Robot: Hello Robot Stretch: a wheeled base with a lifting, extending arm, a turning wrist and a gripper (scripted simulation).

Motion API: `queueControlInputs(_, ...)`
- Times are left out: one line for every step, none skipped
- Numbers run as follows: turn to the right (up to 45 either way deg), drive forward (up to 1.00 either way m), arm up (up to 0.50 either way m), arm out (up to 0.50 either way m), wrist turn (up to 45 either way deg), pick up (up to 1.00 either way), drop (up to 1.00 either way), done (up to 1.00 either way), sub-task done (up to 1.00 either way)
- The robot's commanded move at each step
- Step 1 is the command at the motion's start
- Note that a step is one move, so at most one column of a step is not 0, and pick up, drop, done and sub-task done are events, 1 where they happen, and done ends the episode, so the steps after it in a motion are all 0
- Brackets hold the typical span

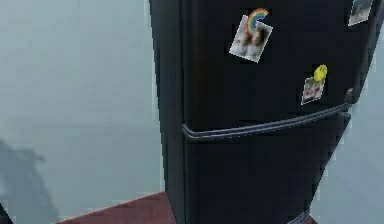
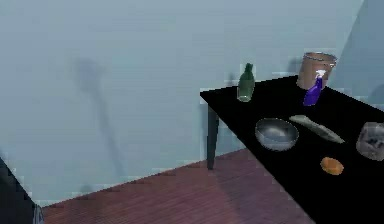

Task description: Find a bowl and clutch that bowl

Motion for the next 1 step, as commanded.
queueControlInputs(24.0,0.0,0.0,0.0,0.0,0.0,0.0,0.0,0.0)
